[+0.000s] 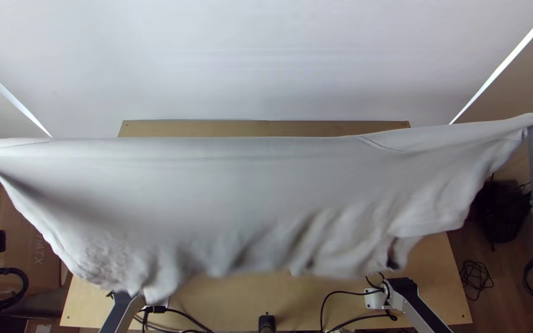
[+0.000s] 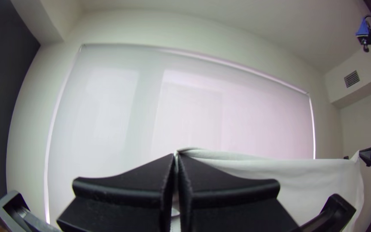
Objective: Fold the t-shirt
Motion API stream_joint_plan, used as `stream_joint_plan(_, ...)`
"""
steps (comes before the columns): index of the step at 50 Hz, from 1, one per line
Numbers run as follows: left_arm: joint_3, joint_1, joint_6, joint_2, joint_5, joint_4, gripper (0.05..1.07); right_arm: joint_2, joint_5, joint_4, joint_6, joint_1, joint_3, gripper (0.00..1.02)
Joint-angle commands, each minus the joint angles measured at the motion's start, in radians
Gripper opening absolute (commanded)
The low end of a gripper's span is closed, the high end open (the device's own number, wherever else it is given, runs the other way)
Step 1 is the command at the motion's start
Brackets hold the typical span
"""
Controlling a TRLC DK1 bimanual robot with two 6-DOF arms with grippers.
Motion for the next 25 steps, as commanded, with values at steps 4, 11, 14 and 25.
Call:
stream_joint_plan(4,-0.069,-0.029,-0.051,-0.012,-0.018,-0.040,0.08,0.032,0.019,0.025,0.050,0.011,-0.039,0.02)
stream_joint_plan(11,-0.270,-0.062,-0.051,-0.058,-0.017,-0.078,0.08,0.016,0.019,0.025,0.050,0.066,-0.281,0.02)
stream_joint_plan(14,-0.427,-0.059,-0.046,-0.107,-0.017,-0.048,0.08,-0.004,0.019,0.038,0.043,0.095,-0.433,0.02)
stream_joint_plan(25,-0.844,-0.072,-0.042,-0.199,-0.014,0.054,0.08,-0.031,0.021,0.262,0.037,0.143,-0.982,0.02)
